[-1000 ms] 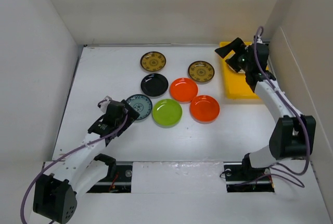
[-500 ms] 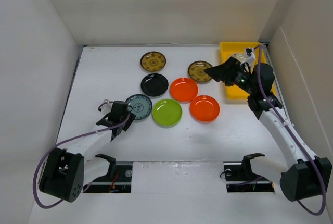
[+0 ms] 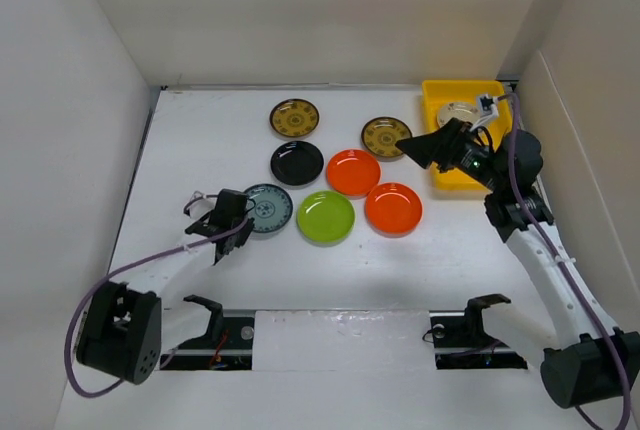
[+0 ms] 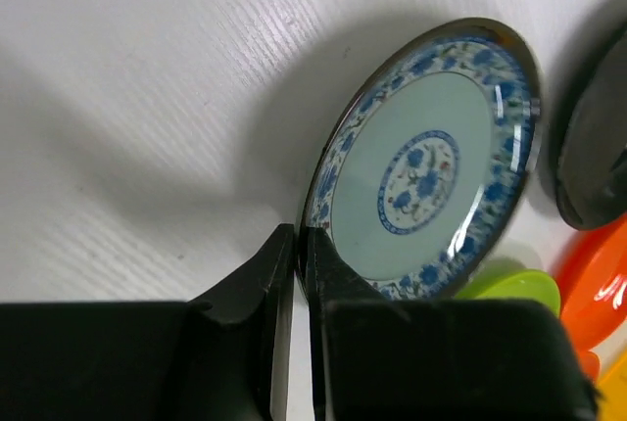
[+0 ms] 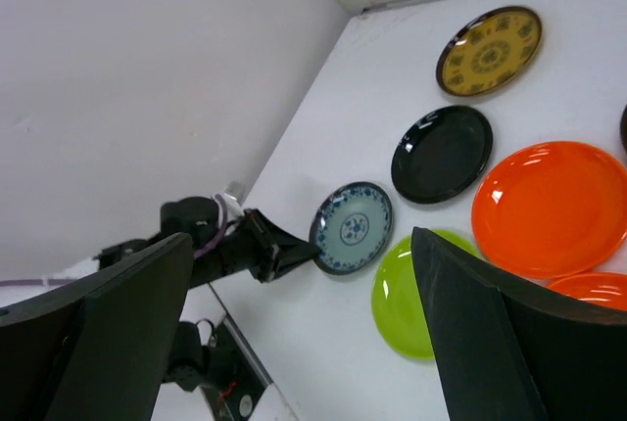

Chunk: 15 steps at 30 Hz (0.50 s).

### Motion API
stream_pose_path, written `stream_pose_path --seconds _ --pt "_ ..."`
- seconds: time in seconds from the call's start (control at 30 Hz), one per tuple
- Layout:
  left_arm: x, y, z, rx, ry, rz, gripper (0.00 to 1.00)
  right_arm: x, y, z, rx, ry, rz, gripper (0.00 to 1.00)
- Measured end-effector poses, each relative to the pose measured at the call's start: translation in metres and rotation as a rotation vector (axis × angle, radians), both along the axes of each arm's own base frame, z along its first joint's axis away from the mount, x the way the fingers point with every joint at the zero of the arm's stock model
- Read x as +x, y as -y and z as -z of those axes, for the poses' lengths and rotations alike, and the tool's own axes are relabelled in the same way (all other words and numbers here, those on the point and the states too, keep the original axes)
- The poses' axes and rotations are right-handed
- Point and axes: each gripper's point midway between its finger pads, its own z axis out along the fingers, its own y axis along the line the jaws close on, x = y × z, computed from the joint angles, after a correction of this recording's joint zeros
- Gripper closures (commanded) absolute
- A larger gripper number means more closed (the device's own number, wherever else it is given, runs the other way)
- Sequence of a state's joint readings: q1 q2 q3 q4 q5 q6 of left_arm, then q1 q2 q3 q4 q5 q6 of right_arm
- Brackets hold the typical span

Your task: Place the plates into the plastic bin on the countertop

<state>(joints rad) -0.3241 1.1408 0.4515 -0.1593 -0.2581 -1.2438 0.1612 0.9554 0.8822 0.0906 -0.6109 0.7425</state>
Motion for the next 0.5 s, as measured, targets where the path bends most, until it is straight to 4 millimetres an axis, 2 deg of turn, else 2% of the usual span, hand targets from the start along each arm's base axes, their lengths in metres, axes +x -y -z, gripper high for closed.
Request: stream_pose_path --seconds 0.1,0.23,0.37,0.43,0.5 --pt "-0.007 -0.004 -0.027 0.023 0.057 -0.003 1.00 -0.003 -0.020 0.011 -0.037 -0.003 -0.071 0.03" --pt "0.001 0.000 -0.087 0.040 0.214 0.085 1.00 -0.006 -0.071 0.038 -0.122 -0.016 -0.229 0.04" --pt "0.022 0.022 -0.147 0.047 0.350 0.246 1.00 -0.008 -0.119 0.073 -0.211 -0.045 -0.351 0.04" --pt "0.029 0.036 -0.164 0.031 0.401 0.331 1.00 -0.006 -0.134 0.088 -0.245 -0.058 -0.380 0.04" --pt "0.030 0.049 -0.172 0.014 0.438 0.414 1.00 -0.002 -0.141 0.100 -0.271 -0.070 -0.385 0.04"
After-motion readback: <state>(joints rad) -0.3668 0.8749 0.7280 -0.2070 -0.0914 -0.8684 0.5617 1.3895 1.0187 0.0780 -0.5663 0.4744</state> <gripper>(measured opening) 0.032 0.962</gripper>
